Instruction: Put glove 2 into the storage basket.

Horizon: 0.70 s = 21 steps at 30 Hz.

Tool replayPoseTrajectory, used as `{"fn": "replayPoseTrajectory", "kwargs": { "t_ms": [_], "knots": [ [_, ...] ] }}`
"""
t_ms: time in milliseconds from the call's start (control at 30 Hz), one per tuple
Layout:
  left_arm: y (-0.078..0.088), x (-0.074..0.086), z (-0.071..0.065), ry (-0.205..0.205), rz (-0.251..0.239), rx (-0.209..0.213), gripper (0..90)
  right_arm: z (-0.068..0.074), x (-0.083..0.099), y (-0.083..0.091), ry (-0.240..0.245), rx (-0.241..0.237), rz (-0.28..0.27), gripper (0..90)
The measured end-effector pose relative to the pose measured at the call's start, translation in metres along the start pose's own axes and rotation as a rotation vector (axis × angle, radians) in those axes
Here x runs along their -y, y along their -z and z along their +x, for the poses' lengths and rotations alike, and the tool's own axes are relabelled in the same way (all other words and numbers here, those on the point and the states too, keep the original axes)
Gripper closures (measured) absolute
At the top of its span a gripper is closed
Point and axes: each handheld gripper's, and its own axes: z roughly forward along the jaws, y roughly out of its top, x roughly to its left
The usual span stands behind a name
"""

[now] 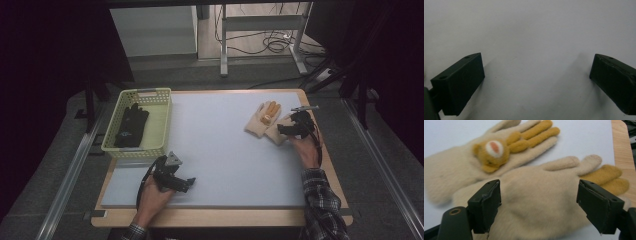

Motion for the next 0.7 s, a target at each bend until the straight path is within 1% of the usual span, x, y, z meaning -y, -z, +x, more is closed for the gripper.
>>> {"fn": "replayPoseTrajectory", "kwargs": {
  "t_ms": [100,167,200,233,300,333,367,433,533,600,700],
  "knots": [
    [0.0,0.0,0.0,0.0,0.0,0.0,0.0,-0.002,-0.001,-0.01,-0.01,0.003,0.01,17.7],
    [0.0,0.0,0.0,0.0,0.0,0.0,0.0,-0.004,0.0,-0.018,-0.011,0.018,0.025,18.4],
    [0.0,0.0,0.0,0.0,0.0,0.0,0.0,-0.005,0.003,-0.022,-0.013,0.027,0.029,20.3],
    [0.0,0.0,0.0,0.0,0.0,0.0,0.0,-0.006,0.005,-0.024,-0.017,0.025,0.015,25.0],
    [0.0,0.0,0.0,0.0,0.0,0.0,0.0,-0.006,0.008,-0.023,-0.008,0.025,-0.005,33.9],
    [0.0,0.0,0.0,0.0,0.0,0.0,0.0,-0.005,0.007,-0.022,0.001,0.025,-0.004,40.2],
    [0.0,0.0,0.0,0.0,0.0,0.0,0.0,-0.002,0.007,-0.02,0.021,0.035,0.002,46.1],
    [0.0,0.0,0.0,0.0,0.0,0.0,0.0,0.003,0.005,-0.018,0.042,0.056,0.014,53.8],
    [0.0,0.0,0.0,0.0,0.0,0.0,0.0,0.007,0.005,-0.016,0.065,0.076,0.009,60.3],
    [0.0,0.0,0.0,0.0,0.0,0.0,0.0,0.006,0.006,-0.012,0.059,0.063,-0.004,63.6],
    [0.0,0.0,0.0,0.0,0.0,0.0,0.0,0.001,0.007,-0.003,0.039,0.031,-0.033,71.5]
  ]
}}
